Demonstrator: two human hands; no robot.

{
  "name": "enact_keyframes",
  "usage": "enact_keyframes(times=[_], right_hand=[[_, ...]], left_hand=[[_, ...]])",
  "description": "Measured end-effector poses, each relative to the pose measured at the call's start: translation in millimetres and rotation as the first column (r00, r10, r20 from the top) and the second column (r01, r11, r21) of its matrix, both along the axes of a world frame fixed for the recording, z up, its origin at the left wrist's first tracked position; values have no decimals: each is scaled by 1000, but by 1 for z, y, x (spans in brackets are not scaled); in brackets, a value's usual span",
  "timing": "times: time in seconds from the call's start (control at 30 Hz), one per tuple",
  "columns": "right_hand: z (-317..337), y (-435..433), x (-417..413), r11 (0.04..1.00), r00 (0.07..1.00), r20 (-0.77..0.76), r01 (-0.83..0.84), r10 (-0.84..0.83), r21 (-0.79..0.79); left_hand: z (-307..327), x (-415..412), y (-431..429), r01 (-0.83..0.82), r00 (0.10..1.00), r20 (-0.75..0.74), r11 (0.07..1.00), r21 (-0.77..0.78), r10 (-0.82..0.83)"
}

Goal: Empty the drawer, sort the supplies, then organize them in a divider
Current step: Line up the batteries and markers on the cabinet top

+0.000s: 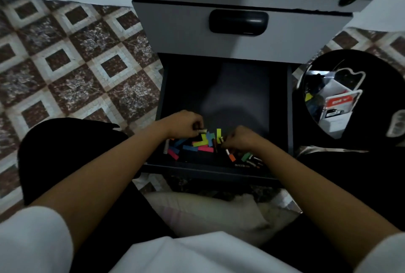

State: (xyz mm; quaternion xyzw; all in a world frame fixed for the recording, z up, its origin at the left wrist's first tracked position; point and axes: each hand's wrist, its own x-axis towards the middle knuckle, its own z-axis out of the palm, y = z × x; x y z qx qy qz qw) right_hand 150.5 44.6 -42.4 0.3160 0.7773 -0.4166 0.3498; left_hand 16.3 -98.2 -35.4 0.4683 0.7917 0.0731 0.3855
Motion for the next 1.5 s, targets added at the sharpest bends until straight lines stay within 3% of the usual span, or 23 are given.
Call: enact_keyframes(times=[0.2,0.3,0.47,0.67,0.8,0.9,1.0,1.07,1.17,1.27,1.5], right_hand=[[10,36,7,976,972,-96,216,-213,22],[7,38,8,961,956,-106,273,-275,-28],[1,38,9,942,936,-113,326,-333,-75],[2,38,9,924,920,-105,365,-377,-115],[2,40,10,913,909,-112,387,-401,-129],[1,42,11,895,889,-132,420,-439,-150],[1,44,10,881,874,-143,439,-465,-177],[1,42,9,864,862,-138,455,-488,-215],[3,28,4,840,847,-123,474,-517,-264],[3,5,-7,843,866,-102,439,-489,-311],[-16,-74,-44,897,942,-88,276,-324,-345]], left_hand=[[-21,20,21,326,936,-118,943,-72,-333],[-28,29,31,430,888,-156,901,-46,-432],[-35,37,41,576,764,-264,807,-134,-589],[-39,42,42,638,674,-337,748,-184,-657],[-40,49,44,609,689,-354,770,-188,-632],[-41,45,41,522,782,-307,839,-152,-542],[-32,34,33,215,970,-117,977,-7,-214],[-19,23,26,-20,999,48,999,43,18],[4,7,12,-302,929,244,951,68,278],[20,-7,-2,-548,771,405,836,30,491],[42,-29,-25,-777,500,531,625,-73,684]])
